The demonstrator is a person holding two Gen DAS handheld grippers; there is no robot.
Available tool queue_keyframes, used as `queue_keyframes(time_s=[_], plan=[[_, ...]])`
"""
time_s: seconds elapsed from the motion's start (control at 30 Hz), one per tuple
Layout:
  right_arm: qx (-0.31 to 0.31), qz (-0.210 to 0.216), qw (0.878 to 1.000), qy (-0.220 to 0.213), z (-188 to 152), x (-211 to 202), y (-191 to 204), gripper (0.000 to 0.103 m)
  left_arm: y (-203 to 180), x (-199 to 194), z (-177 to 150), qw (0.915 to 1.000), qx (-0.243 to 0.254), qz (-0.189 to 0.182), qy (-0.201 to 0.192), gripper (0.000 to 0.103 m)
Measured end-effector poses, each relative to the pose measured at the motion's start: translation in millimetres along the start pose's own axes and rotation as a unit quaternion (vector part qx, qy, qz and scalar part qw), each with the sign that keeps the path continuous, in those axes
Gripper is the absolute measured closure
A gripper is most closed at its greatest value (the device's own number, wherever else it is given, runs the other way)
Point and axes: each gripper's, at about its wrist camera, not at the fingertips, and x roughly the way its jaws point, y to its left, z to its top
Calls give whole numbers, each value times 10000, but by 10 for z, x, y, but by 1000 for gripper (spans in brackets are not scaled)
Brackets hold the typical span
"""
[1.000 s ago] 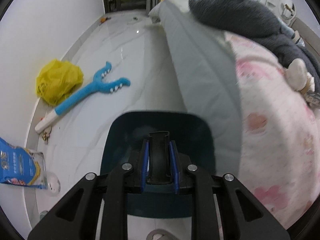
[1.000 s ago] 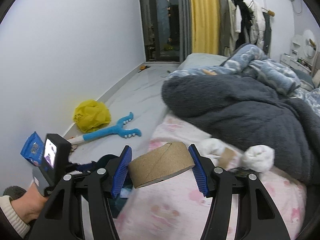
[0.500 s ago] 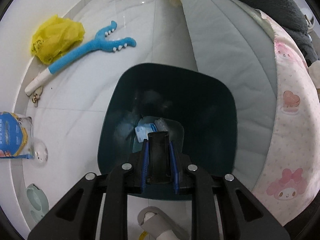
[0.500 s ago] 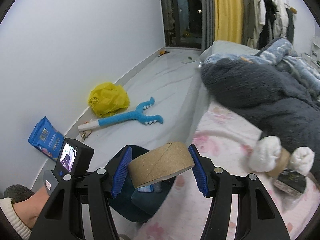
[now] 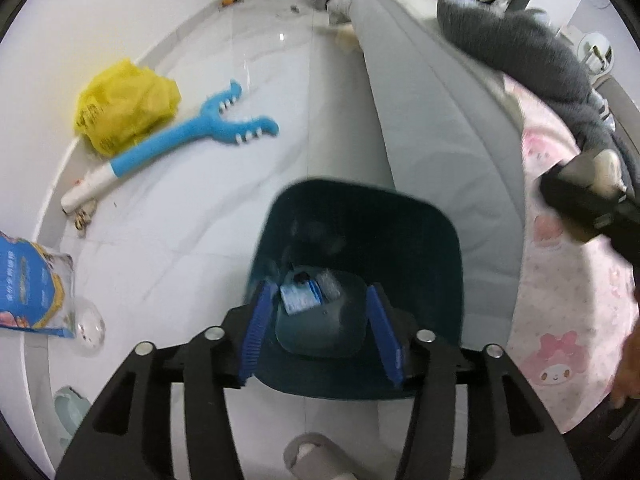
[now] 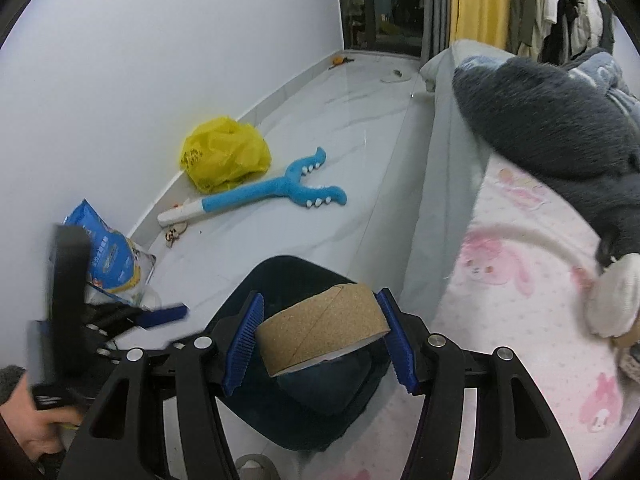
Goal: Collect trash
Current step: 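Open both tools to drop the hook and tape roll into the bin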
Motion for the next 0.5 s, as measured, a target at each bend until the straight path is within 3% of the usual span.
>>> queue_keyframes(time_s=[0.17,0.5], plan=[[0,-46,9997,235,-14,225,59,44,65,-349,69,9978,64,127,-650,41],[12,-120,9966,820,-150,718,143,44,169,-913,157,9872,-88,236,-1578,36]])
